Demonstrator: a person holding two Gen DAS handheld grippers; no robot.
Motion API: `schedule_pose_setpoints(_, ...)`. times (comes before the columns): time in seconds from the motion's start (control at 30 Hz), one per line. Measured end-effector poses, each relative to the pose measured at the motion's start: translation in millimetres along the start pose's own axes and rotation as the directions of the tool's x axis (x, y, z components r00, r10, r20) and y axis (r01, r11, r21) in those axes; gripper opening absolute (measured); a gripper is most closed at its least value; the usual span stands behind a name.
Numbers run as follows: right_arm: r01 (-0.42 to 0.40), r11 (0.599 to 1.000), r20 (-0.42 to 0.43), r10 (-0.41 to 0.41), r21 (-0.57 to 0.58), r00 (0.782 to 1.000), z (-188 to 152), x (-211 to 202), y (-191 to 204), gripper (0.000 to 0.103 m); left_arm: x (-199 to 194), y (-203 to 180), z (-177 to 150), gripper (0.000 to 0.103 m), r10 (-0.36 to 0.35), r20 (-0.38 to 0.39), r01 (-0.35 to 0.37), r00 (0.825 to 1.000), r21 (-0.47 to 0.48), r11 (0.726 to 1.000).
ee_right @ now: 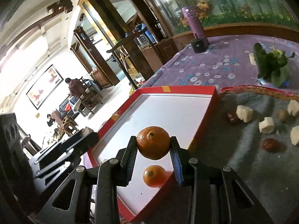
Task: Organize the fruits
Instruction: 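Grasp a tan square cake with the left tool while the right tool carries the orange to the tray, then release the tan cake onto the tray with the left tool while the right tool releases the orange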
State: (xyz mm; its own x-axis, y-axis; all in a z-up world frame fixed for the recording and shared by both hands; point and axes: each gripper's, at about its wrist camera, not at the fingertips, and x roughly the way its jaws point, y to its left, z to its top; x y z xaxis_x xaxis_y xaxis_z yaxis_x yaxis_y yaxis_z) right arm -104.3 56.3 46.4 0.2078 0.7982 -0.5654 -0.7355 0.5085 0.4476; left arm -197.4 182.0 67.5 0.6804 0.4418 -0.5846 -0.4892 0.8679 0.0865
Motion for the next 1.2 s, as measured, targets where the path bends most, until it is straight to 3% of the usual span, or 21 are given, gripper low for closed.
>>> schedule_pose_setpoints(0.37,0.029,0.998,-0.075,-0.033,-0.054,0.997,-9.3,23.9,3.3,0.035,13.1,13.4,-5.6,0.026,-0.008,-0.015,0.008,1.0,-0.027,1.0)
schedule_pose_setpoints(0.97,0.028,0.996,-0.062,-0.033,-0.084,0.998,-11.2,18.5,9.5,0.038,29.8,9.2,-16.3,0.027,0.045,-0.079,-0.045,0.996,0.006,0.999)
schedule_pose_setpoints(1.0,0.031,0.996,-0.054,-0.035,-0.087,0.998,-11.0,16.9,9.6,0.038,29.5,10.4,-15.9,0.029,0.048,-0.079,-0.048,0.996,0.0,0.999)
schedule_pose_setpoints(1.07,0.036,0.996,-0.043,-0.039,-0.085,0.998,-9.9,14.6,8.2,0.038,27.0,12.4,-14.4,0.044,0.045,-0.076,-0.046,0.996,-0.017,0.999)
schedule_pose_setpoints(1.13,0.039,0.997,-0.028,-0.041,-0.07,0.999,-8.2,10.6,4.7,0.038,22.5,12.2,-12.2,0.067,0.059,-0.059,-0.061,0.996,-0.025,0.998)
schedule_pose_setpoints(1.2,0.042,0.998,-0.005,-0.043,-0.049,0.999,-6.2,5.2,0.7,0.039,15.3,10.2,-9.3,0.07,0.074,-0.027,-0.075,0.997,-0.025,0.997)
